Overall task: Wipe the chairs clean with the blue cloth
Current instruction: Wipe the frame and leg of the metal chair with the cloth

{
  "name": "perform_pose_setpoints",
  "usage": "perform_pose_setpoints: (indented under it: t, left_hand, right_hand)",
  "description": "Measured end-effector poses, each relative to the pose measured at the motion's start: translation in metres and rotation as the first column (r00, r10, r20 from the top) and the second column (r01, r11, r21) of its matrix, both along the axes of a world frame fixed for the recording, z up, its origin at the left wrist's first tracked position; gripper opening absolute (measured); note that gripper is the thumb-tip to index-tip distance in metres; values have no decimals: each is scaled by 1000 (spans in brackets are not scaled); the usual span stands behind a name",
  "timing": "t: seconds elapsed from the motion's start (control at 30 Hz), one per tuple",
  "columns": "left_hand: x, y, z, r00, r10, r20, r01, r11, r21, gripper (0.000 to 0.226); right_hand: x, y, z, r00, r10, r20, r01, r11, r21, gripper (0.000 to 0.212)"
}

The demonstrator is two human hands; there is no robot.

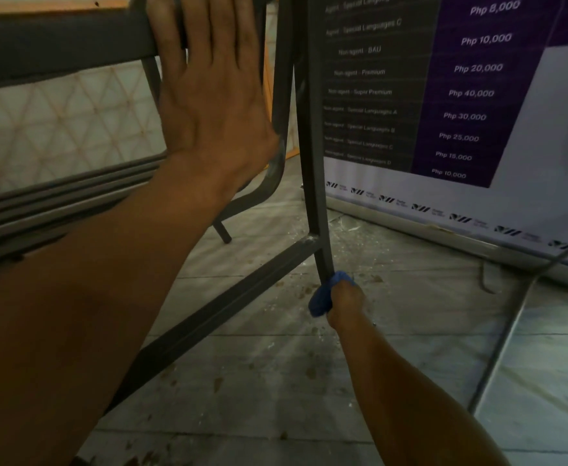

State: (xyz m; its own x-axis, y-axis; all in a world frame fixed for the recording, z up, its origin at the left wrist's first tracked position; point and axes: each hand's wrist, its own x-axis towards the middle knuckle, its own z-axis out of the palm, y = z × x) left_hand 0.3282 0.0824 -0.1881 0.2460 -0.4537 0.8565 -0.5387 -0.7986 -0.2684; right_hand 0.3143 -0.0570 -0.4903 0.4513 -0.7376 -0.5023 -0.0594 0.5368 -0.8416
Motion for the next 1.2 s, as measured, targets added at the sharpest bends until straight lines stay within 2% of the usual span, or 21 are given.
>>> perform_pose_setpoints:
  t: [0.1, 0.13, 0.2, 0.23, 0.33, 0.43, 0.5, 0.57, 0.63, 0.7, 0.8, 0.9, 1.0, 1.07, 1.13, 1.2]
  left_hand:
    - [-4, 0, -17, 1000, 16, 8, -17, 992, 128, 82]
    - [-7, 0, -26, 1000, 21, -5, -20, 983, 184, 83]
    - [-11, 2, -48, 997, 55, -62, -33, 948, 317, 81]
    - [-13, 4, -59, 991, 63, -115, -17, 930, 367, 78]
    - [-17, 11, -80, 956, 61, -286, 69, 903, 424, 63]
    - [-20, 12, -98, 930, 65, -361, 120, 876, 468, 53]
    - [-23, 12, -112, 913, 77, -401, 146, 856, 496, 51]
    - [-25, 14, -126, 900, 72, -430, 174, 845, 505, 50]
    - [-27, 15, -138, 892, 92, -442, 174, 834, 523, 53]
    - [-28, 16, -147, 885, 113, -451, 169, 825, 539, 57]
    - [-28, 19, -157, 883, 123, -452, 173, 810, 560, 59]
    - [-31, 23, -164, 875, 139, -464, 180, 797, 577, 59]
    - [-34, 26, -168, 855, 157, -495, 198, 783, 590, 58]
    - [-38, 28, -168, 835, 176, -521, 200, 786, 585, 60]
    - [-43, 28, -165, 827, 180, -533, 192, 800, 568, 62]
    - [-48, 25, -159, 823, 146, -549, 199, 830, 520, 62]
  right_hand:
    - [0, -6, 24, 985, 150, -80, -155, 986, -55, 29]
    - [2, -12, 33, 986, 139, -89, -144, 989, -44, 30]
    - [0, -9, 50, 991, 132, -13, -132, 991, 33, 32]
    - [-2, -2, 57, 990, 125, 64, -123, 992, -25, 32]
    - [-7, 6, 89, 978, -16, 207, 44, 990, -130, 32]
    - [-10, 10, 131, 946, -1, 323, 128, 920, -371, 17]
    - [-10, 11, 145, 937, 32, 348, 183, 803, -567, 18]
    - [-10, 9, 129, 953, 69, 296, 172, 682, -711, 26]
    - [-11, 3, 91, 974, 58, 220, 127, 664, -736, 18]
    - [-14, -2, 45, 995, 21, 94, 50, 724, -688, 16]
    - [-19, -3, -19, 997, 60, -56, -81, 825, -560, 18]
    - [-25, -9, -53, 985, 144, -96, -166, 946, -279, 24]
    - [-22, -24, -43, 948, 284, -142, -289, 957, -17, 29]
    - [-20, -27, -19, 949, 282, -138, -266, 956, 124, 32]
    - [-17, -22, 8, 988, 139, -68, -134, 988, 77, 26]
    - [-20, -7, 40, 997, 33, 76, -31, 999, -31, 20]
